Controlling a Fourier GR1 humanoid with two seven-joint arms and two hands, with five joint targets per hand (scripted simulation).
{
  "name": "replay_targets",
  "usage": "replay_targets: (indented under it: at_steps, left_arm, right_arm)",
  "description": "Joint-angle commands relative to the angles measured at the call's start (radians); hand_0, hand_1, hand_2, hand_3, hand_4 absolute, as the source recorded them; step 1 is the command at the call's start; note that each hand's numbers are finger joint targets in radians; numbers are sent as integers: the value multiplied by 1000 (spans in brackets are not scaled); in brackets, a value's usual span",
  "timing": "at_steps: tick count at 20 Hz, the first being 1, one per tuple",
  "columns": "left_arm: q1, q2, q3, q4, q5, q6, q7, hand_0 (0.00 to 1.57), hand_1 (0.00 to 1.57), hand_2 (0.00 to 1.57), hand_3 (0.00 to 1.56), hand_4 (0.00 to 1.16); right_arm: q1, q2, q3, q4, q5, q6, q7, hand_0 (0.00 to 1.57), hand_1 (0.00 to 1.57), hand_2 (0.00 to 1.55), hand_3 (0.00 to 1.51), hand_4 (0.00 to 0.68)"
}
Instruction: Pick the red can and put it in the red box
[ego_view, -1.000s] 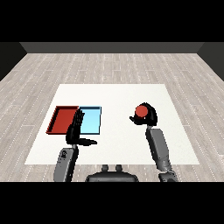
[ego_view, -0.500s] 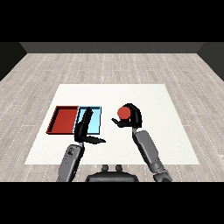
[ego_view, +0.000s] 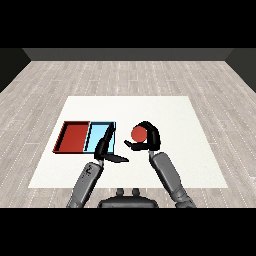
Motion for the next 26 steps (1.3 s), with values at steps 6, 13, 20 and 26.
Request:
replay_targets:
  at_steps: [6,13,20,26]
  left_arm:
    - [-89,0,-39,224,65,67,-89,0,0,0,0,0]
    - [-137,0,-127,226,152,144,-40,0,0,0,0,0]
    - [-82,0,-191,223,166,183,-111,0,0,0,0,0]
    - [-192,0,-213,304,232,197,-129,0,0,0,0,0]
  right_arm:
    - [-66,2,78,-9,12,-79,29,1462,1462,1442,1391,659]
    - [-86,2,48,6,-21,-49,5,1464,1464,1431,1384,660]
    - [-27,2,161,57,-91,-108,-118,1454,1454,1442,1394,666]
    - [-10,2,188,-41,-80,-121,-26,1496,1496,1444,1405,640]
